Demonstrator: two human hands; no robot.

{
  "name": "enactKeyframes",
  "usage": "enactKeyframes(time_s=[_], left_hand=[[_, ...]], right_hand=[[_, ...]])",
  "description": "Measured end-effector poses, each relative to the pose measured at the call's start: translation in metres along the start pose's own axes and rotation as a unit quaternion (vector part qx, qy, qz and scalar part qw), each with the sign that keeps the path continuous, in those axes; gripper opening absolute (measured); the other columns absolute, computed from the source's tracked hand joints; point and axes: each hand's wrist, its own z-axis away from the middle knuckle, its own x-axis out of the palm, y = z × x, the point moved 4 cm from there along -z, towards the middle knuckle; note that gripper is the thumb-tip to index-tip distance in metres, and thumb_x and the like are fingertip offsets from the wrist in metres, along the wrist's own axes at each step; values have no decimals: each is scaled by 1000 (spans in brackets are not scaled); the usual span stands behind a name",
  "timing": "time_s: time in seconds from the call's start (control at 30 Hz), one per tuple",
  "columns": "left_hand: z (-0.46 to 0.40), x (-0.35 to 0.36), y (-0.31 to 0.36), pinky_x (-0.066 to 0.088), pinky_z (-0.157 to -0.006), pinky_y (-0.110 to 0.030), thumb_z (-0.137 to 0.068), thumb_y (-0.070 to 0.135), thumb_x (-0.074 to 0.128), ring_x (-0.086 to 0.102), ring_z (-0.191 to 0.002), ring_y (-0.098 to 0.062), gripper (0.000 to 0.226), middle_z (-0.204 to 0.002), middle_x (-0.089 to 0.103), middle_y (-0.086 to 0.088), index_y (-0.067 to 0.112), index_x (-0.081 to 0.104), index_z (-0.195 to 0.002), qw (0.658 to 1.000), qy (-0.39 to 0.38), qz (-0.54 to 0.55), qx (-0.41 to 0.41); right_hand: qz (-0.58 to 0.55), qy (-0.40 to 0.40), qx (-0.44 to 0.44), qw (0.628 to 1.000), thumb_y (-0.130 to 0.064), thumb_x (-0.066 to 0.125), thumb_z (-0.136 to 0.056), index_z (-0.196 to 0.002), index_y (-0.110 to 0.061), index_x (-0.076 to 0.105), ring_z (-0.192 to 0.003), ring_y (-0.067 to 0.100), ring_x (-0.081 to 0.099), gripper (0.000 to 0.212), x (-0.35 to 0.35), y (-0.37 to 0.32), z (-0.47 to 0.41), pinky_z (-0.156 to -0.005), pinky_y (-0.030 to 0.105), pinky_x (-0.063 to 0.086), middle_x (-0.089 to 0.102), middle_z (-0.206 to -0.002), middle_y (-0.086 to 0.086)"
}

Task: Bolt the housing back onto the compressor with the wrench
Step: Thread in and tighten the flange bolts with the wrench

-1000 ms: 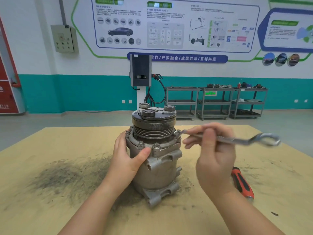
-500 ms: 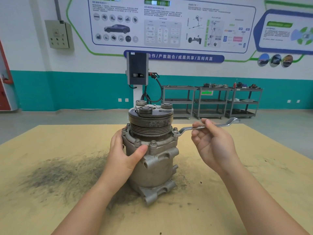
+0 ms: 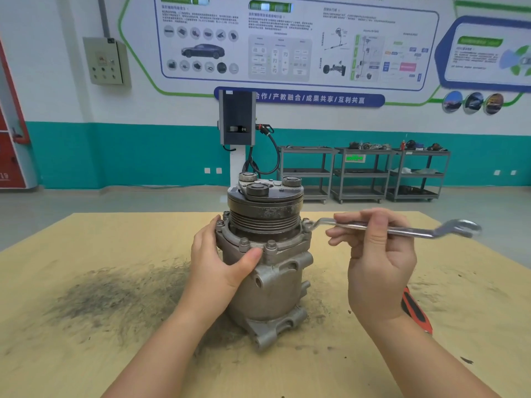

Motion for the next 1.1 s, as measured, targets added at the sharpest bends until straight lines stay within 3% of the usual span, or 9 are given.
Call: enactKeyframes(time_s=[0.27, 0.43, 0.53, 0.6, 0.67, 0.77, 0.87, 0.97, 1.1], left_hand=[[40, 21, 31, 26, -111, -39, -54, 85, 61, 21, -127, -14, 123, -134, 26, 3, 19, 24, -151, 982, 147, -110, -35], [43, 20, 35, 23, -100, -43, -61, 96, 32, 26, -119, -20, 122, -131, 34, -9, 14, 30, -150, 962, 174, -209, -8], [34, 9, 31, 29, -101, -39, -84, 74, 26, 36, -114, -15, 81, -121, 45, -3, 15, 53, -132, 977, 195, -84, 20], [24, 1, 26, 38, -96, -21, -95, 59, 40, 48, -105, 2, 42, -112, 54, 8, 25, 60, -108, 982, 183, 43, 15], [14, -7, 20, 44, -84, -18, -101, 36, 49, 59, -93, 2, 19, -100, 66, 8, 27, 64, -95, 978, 164, 127, -12], [3, -16, 9, 52, -81, -34, -96, 25, 62, 64, -82, -7, 12, -86, 73, 10, 24, 72, -91, 967, 136, 212, -51], [-4, -19, 5, 51, -87, -35, -78, 37, 74, 68, -96, -7, 9, -101, 75, 11, 30, 79, -81, 954, 107, 273, -61], [-5, -16, 6, 50, -95, -35, -64, 39, 75, 67, -107, -10, 16, -109, 74, 8, 30, 80, -77, 942, 92, 316, -71], [-4, -11, 3, 50, -97, -34, -73, 23, 72, 67, -108, -18, 16, -112, 73, -8, 17, 79, -85, 914, 83, 387, -89]], right_hand=[[-120, 6, 179, 976, -14, 32, -104, -90, -9, 51, -50, 21, 60, 24, -4, 9, -12, -49, 24, 48, 67, -68, 11], [-118, 13, 193, 974, -13, 32, -105, -88, -9, 51, -49, 20, 58, 25, -7, 16, -14, -48, 23, 46, 67, -66, 10], [-126, 10, 200, 972, -13, 32, -105, -88, -9, 51, -51, 20, 58, 25, -8, 17, -16, -49, 23, 47, 67, -67, 10], [-144, 10, 232, 962, -12, 32, -104, -86, -9, 51, -49, 19, 57, 27, -7, 20, -16, -47, 22, 46, 66, -65, 9], [-162, 11, 275, 948, -11, 32, -104, -83, -9, 52, -47, 18, 56, 29, -6, 23, -16, -46, 20, 45, 65, -63, 7], [-168, 16, 307, 936, -11, 33, -103, -82, -9, 52, -47, 17, 56, 29, -5, 25, -15, -47, 20, 46, 64, -62, 6], [-153, 11, 293, 944, -11, 31, -105, -85, -8, 52, -48, 16, 57, 28, -4, 24, -16, -47, 20, 47, 65, -62, 6], [-115, 0, 237, 965, -12, 31, -105, -88, -8, 50, -48, 18, 58, 26, -3, 19, -14, -46, 22, 47, 66, -64, 8], [-39, 18, 81, 996, -16, 36, -103, -91, -13, 48, -48, 23, 59, 17, -1, 8, 1, -48, 25, 47, 68, -68, 7]])
